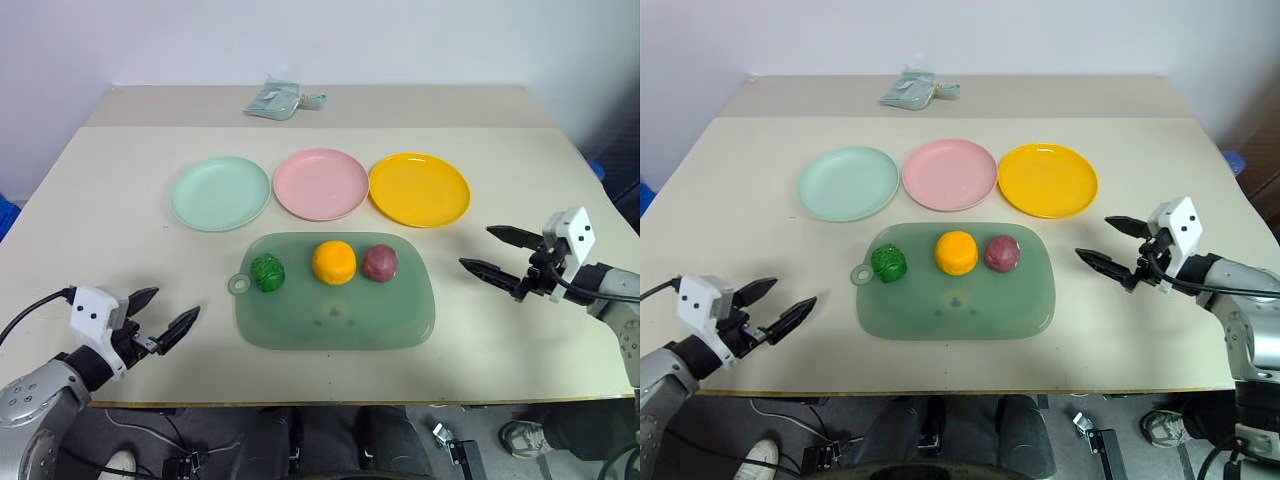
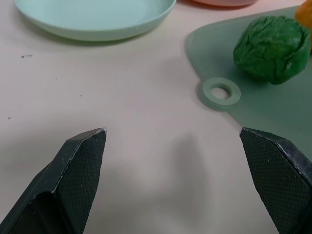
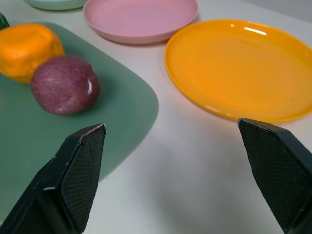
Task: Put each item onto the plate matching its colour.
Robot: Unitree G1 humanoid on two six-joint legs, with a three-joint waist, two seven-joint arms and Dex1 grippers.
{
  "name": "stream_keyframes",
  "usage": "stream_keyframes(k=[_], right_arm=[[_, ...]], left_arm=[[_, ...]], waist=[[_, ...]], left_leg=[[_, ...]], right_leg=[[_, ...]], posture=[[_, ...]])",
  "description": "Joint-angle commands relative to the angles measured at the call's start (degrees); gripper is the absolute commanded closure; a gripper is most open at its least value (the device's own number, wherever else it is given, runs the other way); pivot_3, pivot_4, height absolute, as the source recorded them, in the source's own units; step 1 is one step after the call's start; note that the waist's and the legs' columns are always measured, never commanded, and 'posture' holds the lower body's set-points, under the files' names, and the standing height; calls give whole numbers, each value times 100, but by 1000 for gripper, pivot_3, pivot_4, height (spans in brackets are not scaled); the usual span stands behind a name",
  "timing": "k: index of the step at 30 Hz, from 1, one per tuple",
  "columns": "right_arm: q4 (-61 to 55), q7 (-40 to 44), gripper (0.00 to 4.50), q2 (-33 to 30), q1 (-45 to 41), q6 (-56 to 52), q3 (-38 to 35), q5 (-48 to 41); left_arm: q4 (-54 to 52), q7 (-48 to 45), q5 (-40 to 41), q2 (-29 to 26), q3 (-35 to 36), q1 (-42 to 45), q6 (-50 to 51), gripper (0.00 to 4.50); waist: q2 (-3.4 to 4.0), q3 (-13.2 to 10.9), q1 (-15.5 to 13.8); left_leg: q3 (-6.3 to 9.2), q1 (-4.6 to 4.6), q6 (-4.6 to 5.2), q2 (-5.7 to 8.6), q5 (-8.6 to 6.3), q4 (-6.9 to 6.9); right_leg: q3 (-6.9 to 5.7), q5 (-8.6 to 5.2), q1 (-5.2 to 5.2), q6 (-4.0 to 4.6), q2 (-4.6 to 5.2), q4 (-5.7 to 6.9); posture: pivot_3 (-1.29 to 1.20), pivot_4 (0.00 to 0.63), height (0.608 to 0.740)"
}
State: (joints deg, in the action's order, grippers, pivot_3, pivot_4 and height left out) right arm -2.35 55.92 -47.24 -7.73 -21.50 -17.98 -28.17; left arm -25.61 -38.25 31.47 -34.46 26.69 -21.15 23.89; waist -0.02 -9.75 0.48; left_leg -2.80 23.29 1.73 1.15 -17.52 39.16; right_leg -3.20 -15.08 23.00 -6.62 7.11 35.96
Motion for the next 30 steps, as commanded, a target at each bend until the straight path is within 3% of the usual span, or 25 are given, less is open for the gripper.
stream_keyframes(k=[1, 15, 21, 25, 30], right_arm=[[-335, -165, 71, 28, -129, -145, 21, -64], [-657, -713, 71, 325, 57, 116, 69, 188], [-1083, -589, 71, 413, 557, 291, -15, 102], [-1584, -310, 71, 374, 1051, -2, -184, -421], [-2237, -64, 71, 405, 1606, -33, 187, -511]], left_arm=[[76, -72, 17, -30, 188, 88, -208, 0], [517, -238, -147, 93, -416, 756, -448, 0], [728, -607, 126, -19, -852, 1462, -149, 0], [968, -1069, -80, -268, -1253, 1910, -255, 0], [1302, -1628, -378, -446, -2069, 2645, -319, 0]], waist=[[1, 0, 4], [3, 1, 10], [3, 2, -18], [5, 3, -70], [5, 3, -117]], left_leg=[[0, 0, 0, 0, 0, 0], [0, 1, -1, 2, 0, 0], [-1, 1, -1, 3, 1, 2], [-1, 0, -1, 3, 2, 3], [-1, -2, 0, 2, 2, 7]], right_leg=[[0, 0, 0, 0, 0, 0], [-2, 4, 1, -8, -2, 1], [-3, 5, 0, -9, -4, 4], [-4, 5, -2, -10, -10, 5], [-4, 5, -7, -10, -15, 5]], posture=[[0, 150, 740], [0, 150, 740], [0, 150, 740], [0, 150, 740], [0, 150, 740]])
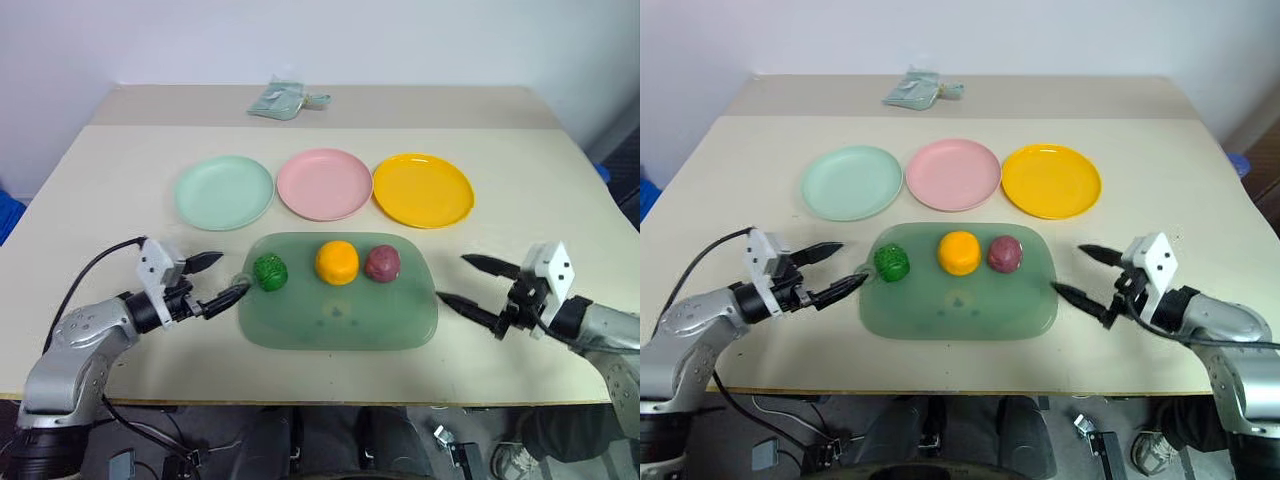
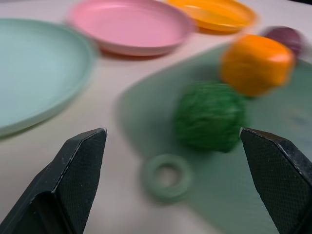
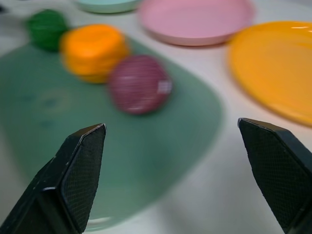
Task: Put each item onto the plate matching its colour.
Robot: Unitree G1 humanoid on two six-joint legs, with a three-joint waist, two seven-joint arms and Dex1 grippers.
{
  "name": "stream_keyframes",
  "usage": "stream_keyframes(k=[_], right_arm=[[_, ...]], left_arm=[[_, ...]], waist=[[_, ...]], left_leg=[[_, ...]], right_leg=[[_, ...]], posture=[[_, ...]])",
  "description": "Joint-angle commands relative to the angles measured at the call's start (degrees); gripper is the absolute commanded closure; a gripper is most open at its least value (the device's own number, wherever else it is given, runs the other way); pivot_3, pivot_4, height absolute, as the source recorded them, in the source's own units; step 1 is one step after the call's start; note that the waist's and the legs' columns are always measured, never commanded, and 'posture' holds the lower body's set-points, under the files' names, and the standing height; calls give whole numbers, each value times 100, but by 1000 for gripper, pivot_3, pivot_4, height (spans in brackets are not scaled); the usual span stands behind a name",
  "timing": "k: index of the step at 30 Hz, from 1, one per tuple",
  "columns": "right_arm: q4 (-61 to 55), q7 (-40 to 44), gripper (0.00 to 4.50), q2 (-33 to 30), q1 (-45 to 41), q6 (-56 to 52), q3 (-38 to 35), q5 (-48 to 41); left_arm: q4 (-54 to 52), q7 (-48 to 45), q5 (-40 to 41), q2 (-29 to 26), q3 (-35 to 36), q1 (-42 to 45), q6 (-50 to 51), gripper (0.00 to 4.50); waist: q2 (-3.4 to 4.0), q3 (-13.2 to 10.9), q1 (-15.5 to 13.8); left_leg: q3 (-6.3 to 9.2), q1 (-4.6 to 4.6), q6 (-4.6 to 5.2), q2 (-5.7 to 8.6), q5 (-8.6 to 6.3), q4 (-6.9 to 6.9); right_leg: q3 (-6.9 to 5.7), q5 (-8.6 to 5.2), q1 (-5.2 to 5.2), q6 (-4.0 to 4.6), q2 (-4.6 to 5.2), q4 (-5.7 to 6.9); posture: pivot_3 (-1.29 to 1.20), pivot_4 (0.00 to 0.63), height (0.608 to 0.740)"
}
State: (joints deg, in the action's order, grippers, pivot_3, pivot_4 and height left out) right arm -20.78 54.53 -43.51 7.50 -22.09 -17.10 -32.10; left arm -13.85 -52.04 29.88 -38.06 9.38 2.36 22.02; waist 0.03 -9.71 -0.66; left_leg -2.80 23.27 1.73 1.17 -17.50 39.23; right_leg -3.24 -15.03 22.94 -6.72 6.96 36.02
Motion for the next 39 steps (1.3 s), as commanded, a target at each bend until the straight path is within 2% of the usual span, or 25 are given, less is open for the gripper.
stream_keyframes(k=[1, 7, 10, 13, 15, 16, 17, 20, 23, 29, 32, 36, 39], right_arm=[[-432, 37, 71, 80, 109, 39, 139, -112], [-655, -136, 71, 332, 465, 184, 236, -15], [-761, -201, 71, 391, 646, 249, 201, -13], [-851, -236, 0, 409, 779, 291, 166, -15], [-897, -266, 0, 393, 830, 303, 134, -19], [-912, -284, 0, 382, 832, 308, 117, -17], [-926, -301, 0, 371, 812, 303, 99, -25], [-961, -351, 0, 337, 676, 278, 70, -47], [-929, -424, 0, 335, 414, 254, 93, -64], [-857, -590, 0, 353, -228, 91, 293, -77], [-811, -777, 0, 380, -555, -68, 426, -35], [-791, -1169, 0, 503, -999, -492, 558, -170], [-887, -1317, 0, 561, -1218, -705, 659, -239]], left_arm=[[279, -304, -371, -74, -521, 480, -210, 0], [1179, -384, -1023, 240, -1234, 1406, -635, 0], [1507, -432, -1147, 387, -1346, 1637, -763, 0], [1629, -482, -1104, 497, -1295, 1705, -815, 839], [1644, -492, -1123, 486, -1264, 1683, -832, 1708], [1648, -462, -1158, 468, -1245, 1666, -853, 2003], [1683, -308, -1193, 477, -1161, 1669, -834, 2075], [1897, 474, -1021, 717, -607, 1925, -614, 2075], [2317, 1722, -1202, 1050, -158, 2588, -403, 2075], [3627, 3299, -2207, 1332, -346, 3719, -461, 2075], [4494, 3730, -2321, 1474, -257, 4199, -516, 2075], [4703, 3668, -2154, 1602, -133, 4308, -658, 95], [4686, 3786, -2275, 1552, -149, 4287, -796, 38]], waist=[[0, 0, -12], [-2, 1, -35], [-3, 1, -15], [-4, 1, 3], [-3, 1, -4], [-4, 1, -6], [-4, 1, -7], [-5, 0, -17], [-21, -8, -37], [-29, -5, -20], [-31, -7, -16], [-33, -8, -10], [-34, -8, -16]], left_leg=[[1, 0, 0, 0, 0, 1], [2, -1, 1, 2, 0, 4], [0, -1, 3, 4, 1, 6], [-1, -3, 3, 2, 1, 6], [-1, -3, 3, 0, 1, 6], [-1, -3, 3, 0, 1, 6], [-1, -3, 3, 1, 1, 7], [1, -4, 4, 2, 1, 9], [7, -1, 4, 2, 1, 15], [12, 2, 7, 7, -1, 33], [10, 3, 7, 7, 0, 34], [8, 6, 7, 5, 0, 34], [9, 10, 6, 4, 1, 38]], right_leg=[[0, 0, -1, 0, -2, 0], [-3, 0, -4, -1, -16, 1], [-7, 1, -7, -2, -18, 2], [-7, 1, -6, -2, -23, 4], [-7, 0, -5, -2, -24, 5], [-7, 0, -6, -2, -23, 5], [-7, 1, -6, -3, -22, 4], [-7, 1, -8, -3, -21, 4], [-10, 1, -10, -4, -21, 8], [-15, 2, -16, -7, -26, 11], [-16, 1, -15, -8, -29, 12], [-17, 1, -11, -9, -29, 12], [-17, 1, -7, -8, -29, 13]], posture=[[0, 150, 740], [0, 150, 740], [0, 150, 740], [0, 150, 740], [0, 150, 740], [0, 150, 740], [0, 150, 740], [0, 150, 740], [0, 150, 740], [0, 150, 740], [0, 150, 740], [0, 150, 740], [0, 150, 740]])
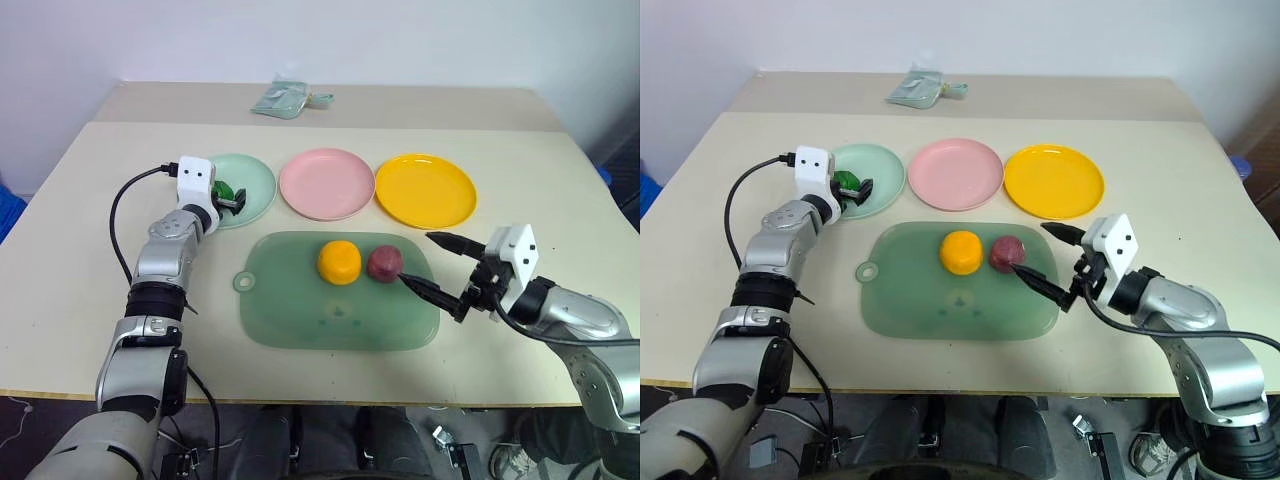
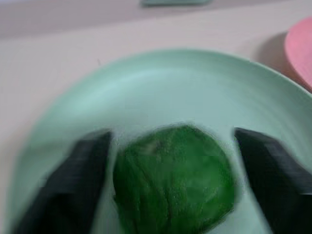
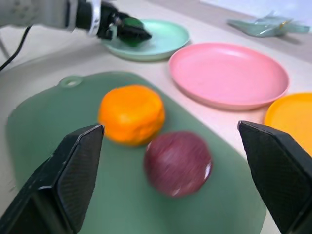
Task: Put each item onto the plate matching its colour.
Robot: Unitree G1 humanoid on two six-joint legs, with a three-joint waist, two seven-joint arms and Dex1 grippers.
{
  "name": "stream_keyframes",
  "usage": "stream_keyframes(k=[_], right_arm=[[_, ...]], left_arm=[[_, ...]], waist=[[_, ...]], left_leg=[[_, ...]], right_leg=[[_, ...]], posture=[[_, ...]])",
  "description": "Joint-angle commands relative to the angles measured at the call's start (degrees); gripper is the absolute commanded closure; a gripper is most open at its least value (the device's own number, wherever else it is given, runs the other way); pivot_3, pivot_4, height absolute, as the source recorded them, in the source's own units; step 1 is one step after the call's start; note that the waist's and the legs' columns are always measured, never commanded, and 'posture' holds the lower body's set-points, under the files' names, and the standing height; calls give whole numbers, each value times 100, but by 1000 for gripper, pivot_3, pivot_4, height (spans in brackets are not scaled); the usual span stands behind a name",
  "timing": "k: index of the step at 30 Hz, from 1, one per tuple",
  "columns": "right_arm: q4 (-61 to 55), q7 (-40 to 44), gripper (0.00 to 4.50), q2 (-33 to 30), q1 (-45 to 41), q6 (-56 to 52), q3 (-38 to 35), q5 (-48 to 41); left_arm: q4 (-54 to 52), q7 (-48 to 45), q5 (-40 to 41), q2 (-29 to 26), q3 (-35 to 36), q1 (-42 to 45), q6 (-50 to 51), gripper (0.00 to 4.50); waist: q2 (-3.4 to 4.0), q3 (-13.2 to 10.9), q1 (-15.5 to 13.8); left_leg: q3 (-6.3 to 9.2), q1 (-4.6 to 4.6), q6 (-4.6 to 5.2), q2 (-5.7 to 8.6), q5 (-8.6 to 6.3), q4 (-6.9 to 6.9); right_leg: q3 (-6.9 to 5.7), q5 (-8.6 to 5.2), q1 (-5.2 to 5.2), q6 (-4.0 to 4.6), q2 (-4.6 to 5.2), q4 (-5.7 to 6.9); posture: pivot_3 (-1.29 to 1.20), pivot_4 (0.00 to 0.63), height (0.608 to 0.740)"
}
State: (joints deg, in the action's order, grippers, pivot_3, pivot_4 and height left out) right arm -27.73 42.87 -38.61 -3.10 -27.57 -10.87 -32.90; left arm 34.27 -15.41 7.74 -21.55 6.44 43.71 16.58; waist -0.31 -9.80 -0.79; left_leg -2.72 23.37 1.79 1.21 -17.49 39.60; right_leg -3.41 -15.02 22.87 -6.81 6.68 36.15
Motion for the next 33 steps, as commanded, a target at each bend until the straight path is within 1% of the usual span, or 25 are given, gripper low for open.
stream_keyframes(k=[1, 4, 7, 11, 13, 17, 21, 23, 26, 31, 33], right_arm=[[-288, -187, 0, 84, -238, -243, 148, -168], [-508, -347, 0, 177, -482, -386, 491, -98], [-496, -560, 0, 234, -755, -452, 955, 303], [-186, -451, 0, 268, -1012, -256, 1321, 617], [-13, -312, 0, 273, -1198, -203, 1542, 751], [319, -166, 0, 344, -1612, -245, 2089, 1122], [827, -518, 0, 664, -2296, -666, 2515, 1616], [914, -599, 0, 737, -2450, -925, 2572, 1691], [891, -612, 0, 782, -2543, -1373, 2618, 1663], [864, -618, 0, 871, -2599, -1773, 2655, 1675], [795, -654, 567, 973, -2637, -1924, 2613, 1616]], left_arm=[[-225, 132, -44, -142, 188, 90, -261, 38], [-627, 112, 121, -232, 409, -139, -321, 38], [-1346, -24, 362, -328, 677, -533, -298, 38], [-2814, -965, 671, -754, 660, -1546, -396, 38], [-3577, -1645, 1093, -967, 617, -2137, -215, 38], [-4689, -2593, 1614, -1381, 387, -3128, 168, 38], [-5693, -3361, 2076, -1786, 80, -4071, 588, 38], [-5948, -3525, 2164, -1894, 12, -4341, 685, 38], [-6148, -3657, 2077, -2007, -91, -4647, 644, 38], [-6302, -3588, 2175, -1877, -133, -4676, 677, 38], [-6328, -3534, 2149, -1791, -199, -4619, 660, 0]], waist=[[0, 0, -4], [0, 0, 7], [0, 0, 19], [0, 1, 26], [0, 1, 20], [0, 2, 26], [4, 0, 53], [4, 0, 54], [4, 0, 27], [5, 0, 30], [5, 0, 43]], left_leg=[[0, 0, 0, 0, 0, 2], [0, 1, 0, 0, 0, 3], [-1, 1, -2, -3, 0, 2], [-1, 1, -3, -2, 0, 2], [-1, 1, -3, -1, 0, 2], [3, 0, -3, -2, -1, 7], [3, 0, -4, -5, -1, 5], [3, 1, -4, -5, -1, 4], [5, 2, -3, -5, -2, 2], [5, 2, -2, -4, -2, 2], [4, 2, -2, -4, -2, 1]], right_leg=[[0, 0, -1, 0, 0, 0], [0, 0, 0, -1, 1, 0], [1, 0, 4, 0, 1, 2], [1, 0, 5, 0, 3, 1], [1, 0, 3, 0, 6, 0], [1, 0, -2, 1, 9, -1], [2, -1, 2, 3, 8, 0], [5, -1, 5, 4, 12, 1], [7, -2, 5, 5, 14, -2], [8, -1, 6, 6, 16, -3], [9, -1, 7, 6, 16, -2]], posture=[[0, 150, 740], [0, 150, 740], [0, 150, 740], [0, 150, 740], [0, 150, 740], [0, 150, 740], [0, 150, 740], [0, 150, 740], [0, 150, 740], [0, 150, 740], [0, 150, 740]])
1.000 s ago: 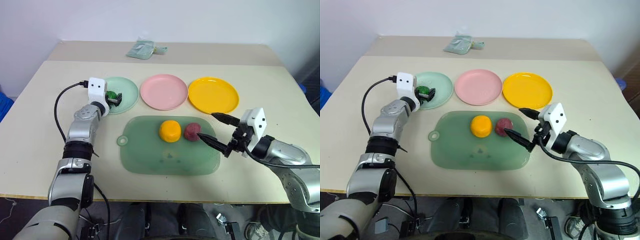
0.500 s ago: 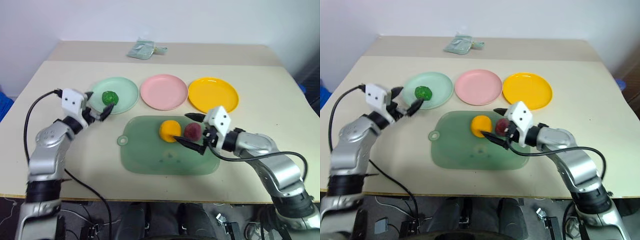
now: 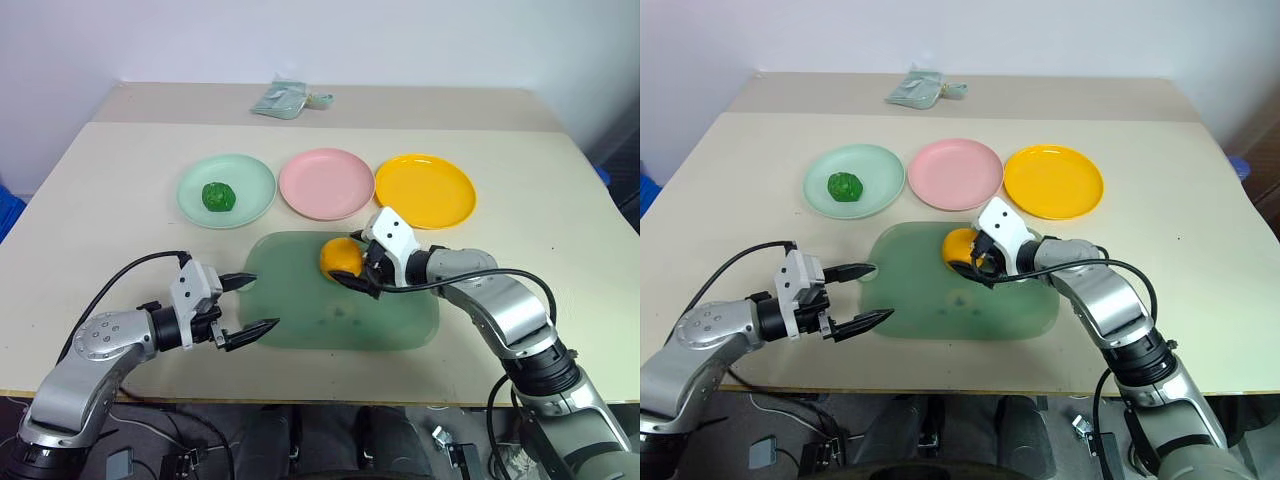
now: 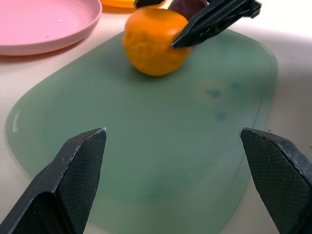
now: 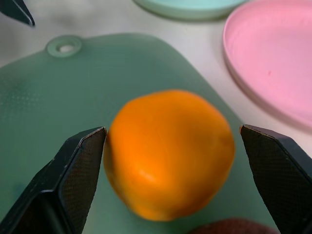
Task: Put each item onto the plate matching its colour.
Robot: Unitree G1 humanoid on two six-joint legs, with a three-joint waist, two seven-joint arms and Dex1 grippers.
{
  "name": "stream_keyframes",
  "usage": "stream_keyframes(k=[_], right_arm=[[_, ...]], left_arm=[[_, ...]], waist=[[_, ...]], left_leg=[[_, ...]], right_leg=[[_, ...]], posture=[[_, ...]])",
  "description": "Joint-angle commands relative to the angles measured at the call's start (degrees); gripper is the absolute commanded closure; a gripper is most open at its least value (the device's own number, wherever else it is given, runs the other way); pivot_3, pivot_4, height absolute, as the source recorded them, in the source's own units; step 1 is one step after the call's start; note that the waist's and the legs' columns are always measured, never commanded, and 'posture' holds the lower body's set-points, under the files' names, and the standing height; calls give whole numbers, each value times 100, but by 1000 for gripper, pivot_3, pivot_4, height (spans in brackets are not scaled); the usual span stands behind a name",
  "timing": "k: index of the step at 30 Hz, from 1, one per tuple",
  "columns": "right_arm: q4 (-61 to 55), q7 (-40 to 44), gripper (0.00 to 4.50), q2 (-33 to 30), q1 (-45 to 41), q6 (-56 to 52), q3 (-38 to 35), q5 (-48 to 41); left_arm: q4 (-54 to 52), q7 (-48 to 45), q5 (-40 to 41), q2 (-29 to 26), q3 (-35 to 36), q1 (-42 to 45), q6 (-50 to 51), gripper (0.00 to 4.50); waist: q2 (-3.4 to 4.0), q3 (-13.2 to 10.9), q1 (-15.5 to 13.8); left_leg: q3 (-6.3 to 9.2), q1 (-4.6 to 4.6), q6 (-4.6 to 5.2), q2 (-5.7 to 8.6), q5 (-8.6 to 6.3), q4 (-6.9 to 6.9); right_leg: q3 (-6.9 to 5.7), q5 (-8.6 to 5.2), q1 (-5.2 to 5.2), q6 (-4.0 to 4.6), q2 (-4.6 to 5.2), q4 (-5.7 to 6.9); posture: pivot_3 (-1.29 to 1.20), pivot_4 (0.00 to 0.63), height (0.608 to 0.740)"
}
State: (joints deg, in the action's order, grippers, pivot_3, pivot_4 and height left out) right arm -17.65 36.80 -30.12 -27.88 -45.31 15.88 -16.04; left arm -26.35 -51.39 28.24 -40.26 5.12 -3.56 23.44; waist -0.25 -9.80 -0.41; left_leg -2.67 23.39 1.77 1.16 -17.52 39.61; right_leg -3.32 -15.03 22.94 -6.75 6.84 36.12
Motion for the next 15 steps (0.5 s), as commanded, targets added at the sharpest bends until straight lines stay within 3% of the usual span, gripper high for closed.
stream_keyframes(k=[1, 3, 9, 15], right_arm=[[-238, -80, 894, 174, -183, -182, -100, -78], [-281, -123, 1469, 224, -221, -189, -161, -54], [-556, -235, 1507, 388, -538, -328, -930, -455], [1000, -1630, 1507, 518, -1217, -343, -1802, 216]], left_arm=[[-254, 81, 63, 109, -90, 128, -52, 0], [-228, 111, 23, 152, -117, 161, -67, 0], [-181, 179, -38, 230, -167, 202, -136, 0], [-139, 373, 51, 526, -217, 401, -74, 0]], waist=[[0, 0, 7], [0, 0, 9], [3, -1, 16], [-2, 2, -22]], left_leg=[[0, 0, 0, 0, 0, -1], [0, 0, 0, 0, 0, -2], [-5, 4, 0, 2, 1, -5], [-5, 3, 0, 6, 1, -6]], right_leg=[[0, 0, 0, 0, 0, 0], [0, 0, 1, 0, -2, 1], [-1, 0, 9, -1, -6, 2], [-2, 1, 9, -1, -5, 4]], posture=[[0, 150, 740], [0, 150, 740], [0, 150, 740], [0, 150, 740]])
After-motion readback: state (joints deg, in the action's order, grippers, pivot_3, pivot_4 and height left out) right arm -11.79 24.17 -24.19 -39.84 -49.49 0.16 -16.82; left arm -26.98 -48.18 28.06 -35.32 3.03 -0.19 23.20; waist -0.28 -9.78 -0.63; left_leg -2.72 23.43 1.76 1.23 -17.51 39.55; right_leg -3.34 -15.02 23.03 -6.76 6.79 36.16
